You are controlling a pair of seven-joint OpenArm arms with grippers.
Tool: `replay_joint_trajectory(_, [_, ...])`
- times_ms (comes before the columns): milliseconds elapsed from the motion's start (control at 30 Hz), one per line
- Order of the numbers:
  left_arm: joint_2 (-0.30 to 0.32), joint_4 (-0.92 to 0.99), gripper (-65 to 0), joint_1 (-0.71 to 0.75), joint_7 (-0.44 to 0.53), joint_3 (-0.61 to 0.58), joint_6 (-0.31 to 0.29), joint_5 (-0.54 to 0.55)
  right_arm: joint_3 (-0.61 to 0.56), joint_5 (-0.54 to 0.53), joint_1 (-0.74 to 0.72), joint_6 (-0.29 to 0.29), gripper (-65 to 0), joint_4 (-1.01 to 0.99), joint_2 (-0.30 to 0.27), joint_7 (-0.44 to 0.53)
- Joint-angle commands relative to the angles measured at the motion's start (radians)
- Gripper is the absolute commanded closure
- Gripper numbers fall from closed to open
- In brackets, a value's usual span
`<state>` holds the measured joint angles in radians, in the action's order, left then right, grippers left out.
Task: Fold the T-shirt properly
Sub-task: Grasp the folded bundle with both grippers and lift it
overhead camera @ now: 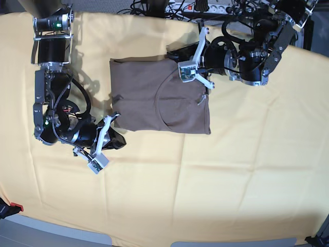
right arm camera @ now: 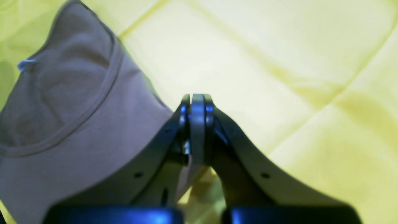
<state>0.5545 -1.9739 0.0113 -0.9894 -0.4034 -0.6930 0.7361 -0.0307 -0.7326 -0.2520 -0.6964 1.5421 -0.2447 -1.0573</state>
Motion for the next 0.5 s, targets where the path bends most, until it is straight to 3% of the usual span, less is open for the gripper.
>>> replay_joint_trajectory(0, [0.007,-0.013,0.0,-0.014,0.04,-0.003,-0.005,0.0,-0.013,-0.016,-0.037,-0.002,0.0,-0.003,-0.005,0.025])
replay_joint_trajectory(233, [-0.051,0.053,0.0,-0.014,0.061,-0.015,-0.005,-0.048,-0.159,0.085,-0.078,-0.002,0.0,-0.078,-0.008,0.026])
replay_joint_trajectory(467, [-0.089,0.11,0.0,-0.014,0.073,-0.015,-0.005,-0.093,-0.191,0.074,-0.055,-0.002,0.0,-0.078,-0.035,0.025])
